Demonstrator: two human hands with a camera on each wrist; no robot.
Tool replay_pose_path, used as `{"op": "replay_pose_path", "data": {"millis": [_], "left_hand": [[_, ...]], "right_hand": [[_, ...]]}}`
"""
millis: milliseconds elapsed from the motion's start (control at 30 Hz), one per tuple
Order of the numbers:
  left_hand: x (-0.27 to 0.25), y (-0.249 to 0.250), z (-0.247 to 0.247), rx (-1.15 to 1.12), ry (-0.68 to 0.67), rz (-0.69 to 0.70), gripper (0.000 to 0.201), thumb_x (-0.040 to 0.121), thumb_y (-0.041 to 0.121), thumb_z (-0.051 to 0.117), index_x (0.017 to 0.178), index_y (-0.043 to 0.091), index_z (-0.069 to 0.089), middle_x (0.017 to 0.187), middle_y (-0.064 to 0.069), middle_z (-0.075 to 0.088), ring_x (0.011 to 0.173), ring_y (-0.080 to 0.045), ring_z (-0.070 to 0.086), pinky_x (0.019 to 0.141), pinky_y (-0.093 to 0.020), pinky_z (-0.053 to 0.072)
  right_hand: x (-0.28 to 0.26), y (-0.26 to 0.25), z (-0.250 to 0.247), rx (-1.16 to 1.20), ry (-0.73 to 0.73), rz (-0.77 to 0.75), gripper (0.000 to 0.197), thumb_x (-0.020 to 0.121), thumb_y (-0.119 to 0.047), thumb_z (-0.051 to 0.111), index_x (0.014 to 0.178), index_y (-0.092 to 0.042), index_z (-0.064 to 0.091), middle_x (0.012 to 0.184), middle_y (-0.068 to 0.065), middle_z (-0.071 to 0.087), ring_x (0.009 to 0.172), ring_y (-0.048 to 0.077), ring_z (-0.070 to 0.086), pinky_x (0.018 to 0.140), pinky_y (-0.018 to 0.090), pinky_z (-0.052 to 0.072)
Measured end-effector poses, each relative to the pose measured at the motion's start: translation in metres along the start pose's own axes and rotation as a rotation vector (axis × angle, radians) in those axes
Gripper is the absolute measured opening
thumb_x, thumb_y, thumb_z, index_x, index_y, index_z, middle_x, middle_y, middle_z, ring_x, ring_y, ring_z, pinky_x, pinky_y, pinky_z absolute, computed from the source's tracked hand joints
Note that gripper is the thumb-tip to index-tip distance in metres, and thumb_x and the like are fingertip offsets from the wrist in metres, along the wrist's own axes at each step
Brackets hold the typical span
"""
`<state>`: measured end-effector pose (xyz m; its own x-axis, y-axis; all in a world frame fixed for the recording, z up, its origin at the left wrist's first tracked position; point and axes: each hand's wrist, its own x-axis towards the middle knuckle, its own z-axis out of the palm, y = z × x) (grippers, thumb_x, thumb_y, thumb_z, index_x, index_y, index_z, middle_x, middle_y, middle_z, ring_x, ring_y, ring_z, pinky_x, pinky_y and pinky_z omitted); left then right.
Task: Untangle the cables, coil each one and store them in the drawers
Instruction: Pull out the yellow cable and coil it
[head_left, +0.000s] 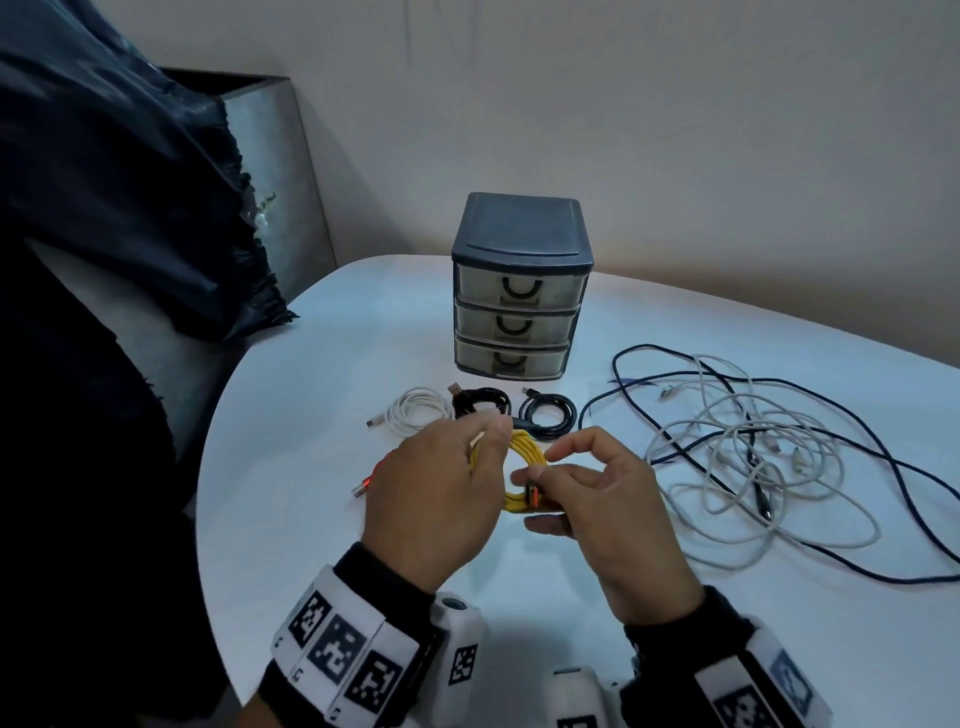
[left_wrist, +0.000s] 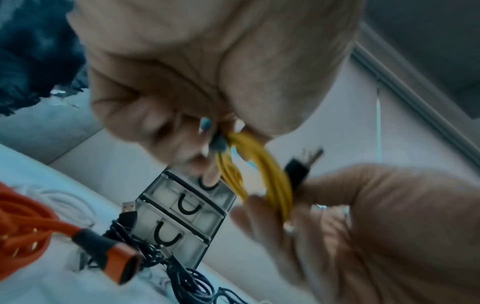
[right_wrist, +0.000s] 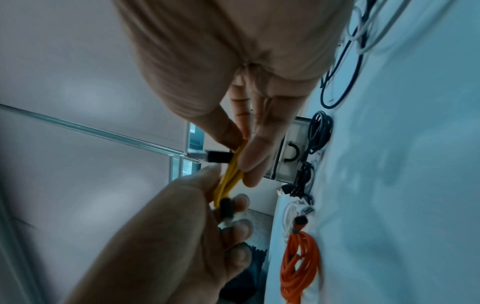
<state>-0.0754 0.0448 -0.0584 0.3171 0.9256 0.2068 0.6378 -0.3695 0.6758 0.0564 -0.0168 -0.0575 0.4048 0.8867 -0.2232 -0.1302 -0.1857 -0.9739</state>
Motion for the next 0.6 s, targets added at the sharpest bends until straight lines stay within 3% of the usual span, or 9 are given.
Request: {"op": "replay_pose_path", "data": {"millis": [67,133,200,267,367,500,600], "left_hand": [[0.005,-0.005,-0.008,-0.091,-0.025,-0.077,0.032,0.099,0.053,0.034,0.11,0.041,0.061,0.1,0.019,0.062,0.094,-0.006,0.058,0.084,-0.03,0.045],[0.01,-0.012,-0.016,-0.272,0.019,-0.152,0.032,0.099,0.051,0.039,0.114,0.037,0.063,0.11,0.016,0.065,0.102,-0.008,0.06,0.09,-0.03,0.044],[0.015,-0.016,-0.021,-0.432,0.062,-0.22,0.025,0.098,0.05,0.043,0.101,0.038,0.065,0.101,0.014,0.068,0.098,-0.01,0.063,0.087,-0.032,0.047],[0.015,-0.018,-0.023,-0.51,0.066,-0.266,0.029,0.097,0.052,0.044,0.098,0.035,0.067,0.097,0.014,0.068,0.096,-0.012,0.065,0.086,-0.034,0.049],[0.014,-0.021,-0.026,-0.559,0.088,-0.263,0.028,0.097,0.05,0.048,0.093,0.032,0.069,0.091,0.013,0.07,0.094,-0.013,0.065,0.085,-0.034,0.051],[0.012,-0.02,-0.028,-0.612,0.073,-0.247,0.022,0.096,0.041,0.054,0.09,0.029,0.072,0.087,0.009,0.072,0.089,-0.015,0.067,0.081,-0.031,0.051],[0.009,-0.013,-0.027,-0.627,0.025,-0.228,0.019,0.095,0.038,0.058,0.092,0.025,0.072,0.087,0.004,0.073,0.087,-0.018,0.068,0.079,-0.034,0.053]], "right_hand": [[0.01,0.004,0.0,-0.038,0.052,0.04,0.013,0.086,0.003,0.067,0.091,-0.003,0.057,0.074,0.016,0.075,0.06,0.021,0.069,0.055,0.027,0.055],[0.022,0.009,0.0,-0.09,0.092,0.079,0.011,0.086,0.003,0.066,0.089,-0.004,0.058,0.074,0.016,0.075,0.059,0.022,0.069,0.055,0.03,0.057],[0.031,0.013,0.002,-0.13,0.054,0.125,0.006,0.091,-0.002,0.064,0.094,-0.002,0.059,0.08,0.018,0.074,0.063,0.026,0.07,0.058,0.035,0.059],[0.034,0.016,0.003,-0.193,-0.004,0.157,0.008,0.097,-0.01,0.059,0.102,-0.004,0.061,0.089,0.016,0.071,0.07,0.026,0.072,0.058,0.036,0.058],[0.028,0.014,-0.007,-0.366,0.035,0.067,0.008,0.097,-0.019,0.058,0.103,-0.013,0.062,0.092,0.01,0.07,0.083,0.025,0.073,0.062,0.04,0.062],[0.007,0.018,-0.024,-0.512,0.029,-0.01,0.008,0.091,-0.029,0.065,0.097,-0.024,0.063,0.091,-0.003,0.072,0.073,0.01,0.073,0.072,0.042,0.062],[-0.012,0.024,-0.035,-0.643,0.015,-0.078,0.009,0.086,-0.038,0.068,0.087,-0.03,0.065,0.086,-0.01,0.071,0.072,0.006,0.07,0.074,0.036,0.058]]}}
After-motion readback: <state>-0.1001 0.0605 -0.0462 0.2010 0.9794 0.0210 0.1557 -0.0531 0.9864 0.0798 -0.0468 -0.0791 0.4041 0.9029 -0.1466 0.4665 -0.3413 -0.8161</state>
